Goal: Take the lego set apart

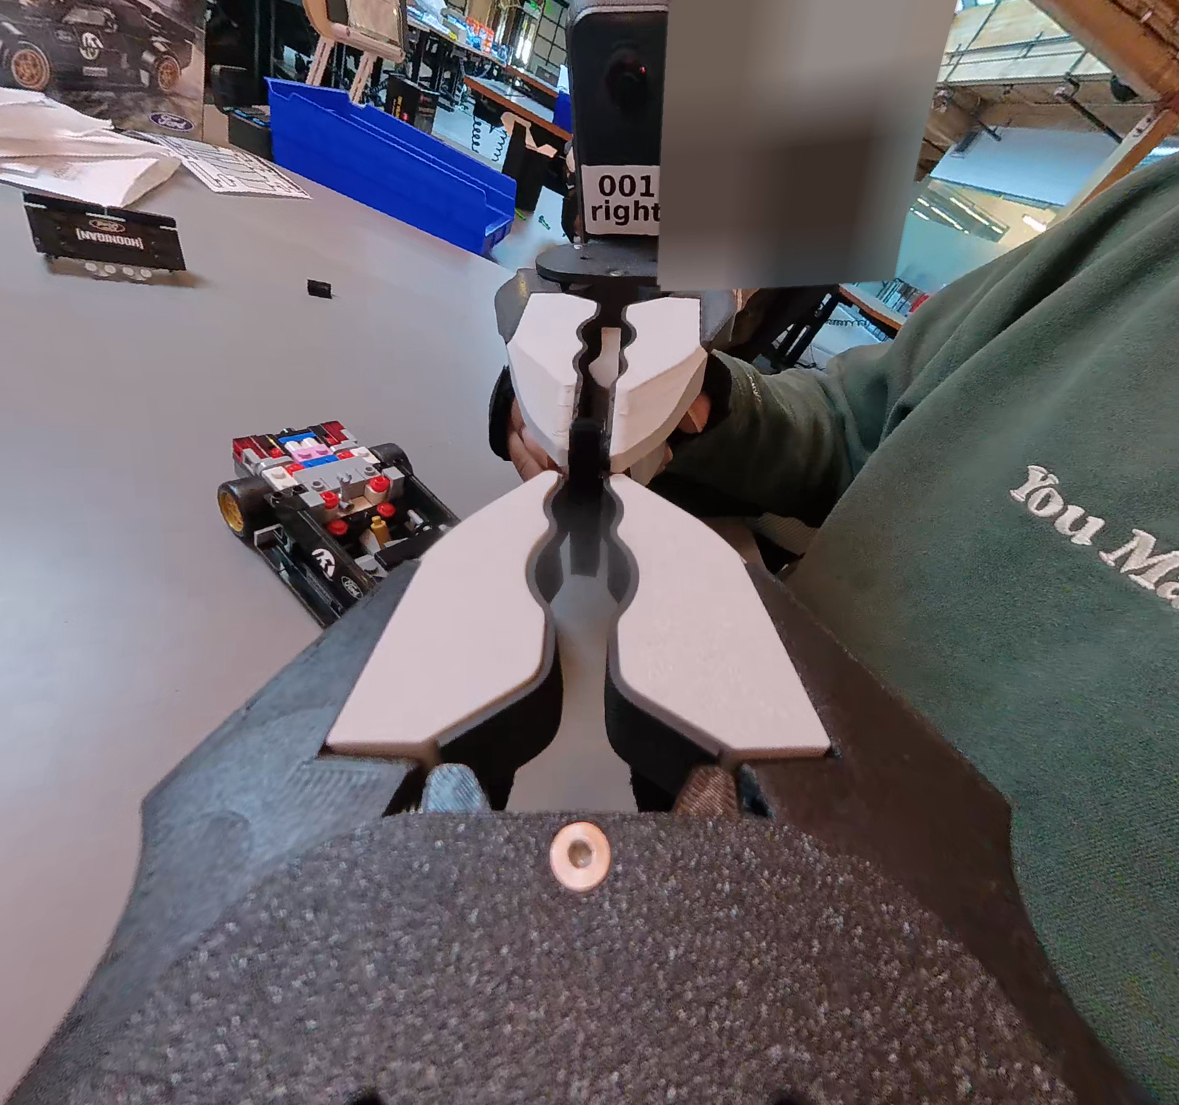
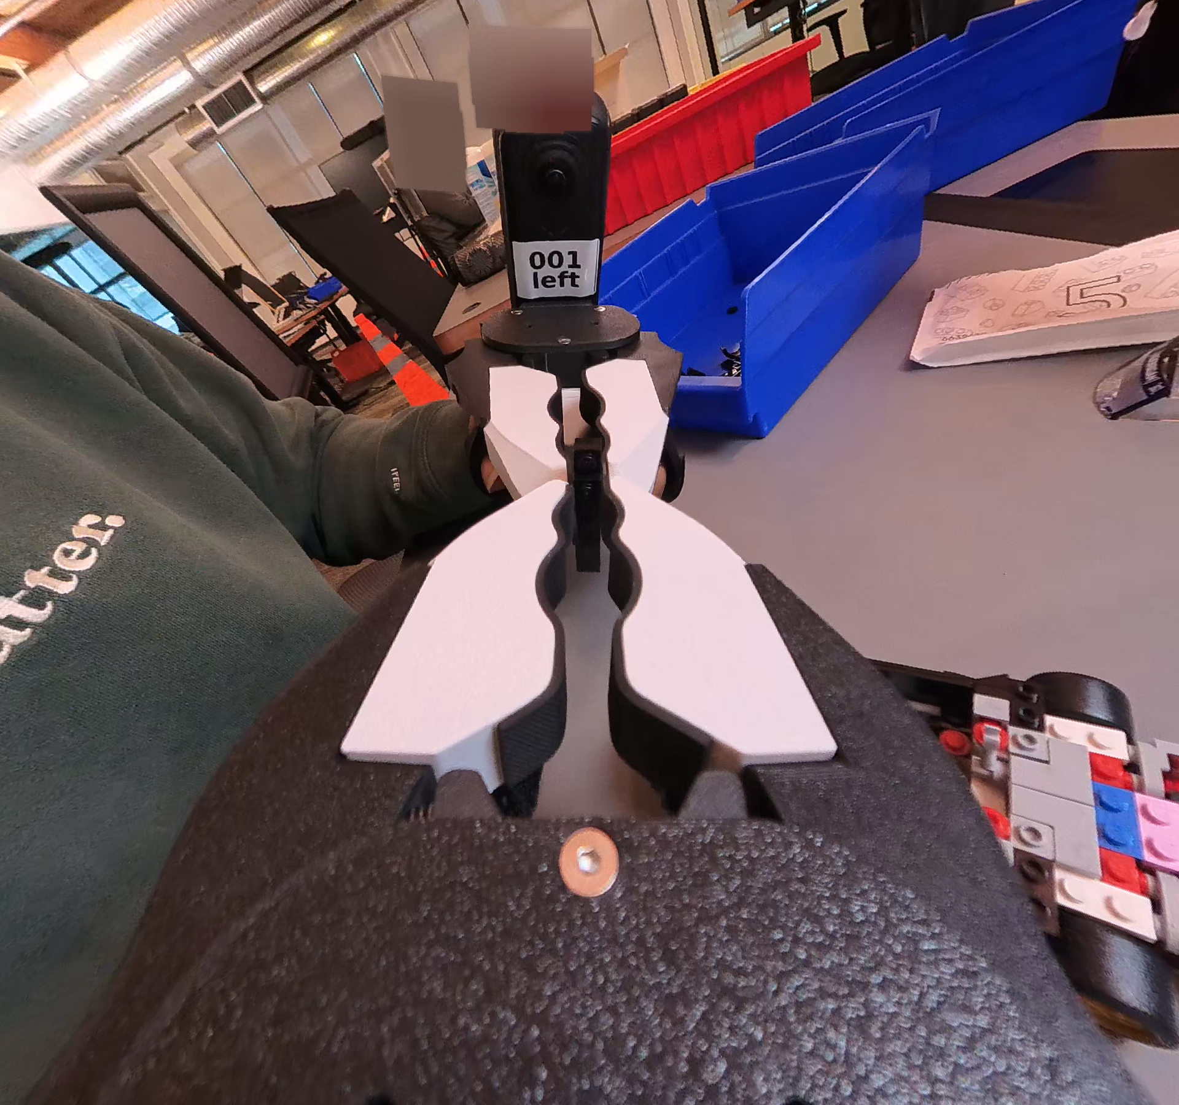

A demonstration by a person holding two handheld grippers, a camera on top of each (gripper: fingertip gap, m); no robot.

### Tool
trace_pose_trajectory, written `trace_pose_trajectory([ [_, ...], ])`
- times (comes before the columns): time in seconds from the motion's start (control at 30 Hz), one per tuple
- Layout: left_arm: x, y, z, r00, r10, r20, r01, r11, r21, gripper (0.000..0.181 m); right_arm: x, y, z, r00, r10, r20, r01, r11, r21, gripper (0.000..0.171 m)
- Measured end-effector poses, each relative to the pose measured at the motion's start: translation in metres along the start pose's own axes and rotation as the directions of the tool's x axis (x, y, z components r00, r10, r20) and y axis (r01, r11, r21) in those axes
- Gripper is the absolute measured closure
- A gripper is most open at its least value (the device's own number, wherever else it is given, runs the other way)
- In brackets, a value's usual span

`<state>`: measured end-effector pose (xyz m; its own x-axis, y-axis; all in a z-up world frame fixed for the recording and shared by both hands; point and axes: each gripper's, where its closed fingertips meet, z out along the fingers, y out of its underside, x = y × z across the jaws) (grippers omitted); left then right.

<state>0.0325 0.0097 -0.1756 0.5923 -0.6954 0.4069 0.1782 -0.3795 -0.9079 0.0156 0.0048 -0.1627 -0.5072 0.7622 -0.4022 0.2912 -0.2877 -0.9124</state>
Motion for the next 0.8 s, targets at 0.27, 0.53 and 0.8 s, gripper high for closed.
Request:
trace_pose_trajectory([
  [0.27, 0.003, 0.005, 0.002, 1.0, 0.015, -0.012, -0.015, 0.999, -0.028, 0.172, -0.003, 0.005, 0.0, 1.0, -0.012, 0.023, 0.013, 0.999, -0.034, 0.164],
  [0.53, -0.002, -0.002, 0.0, 0.999, -0.031, 0.009, 0.031, 0.999, 0.036, 0.173, 0.002, -0.003, 0.0, 1.0, 0.003, -0.004, -0.003, 0.999, 0.034, 0.16],
  [0.8, -0.003, -0.001, 0.002, 0.999, -0.029, 0.015, 0.028, 0.999, 0.03, 0.172, 0.003, -0.004, 0.0, 1.0, -0.017, -0.02, 0.017, 0.999, 0.037, 0.159],
])
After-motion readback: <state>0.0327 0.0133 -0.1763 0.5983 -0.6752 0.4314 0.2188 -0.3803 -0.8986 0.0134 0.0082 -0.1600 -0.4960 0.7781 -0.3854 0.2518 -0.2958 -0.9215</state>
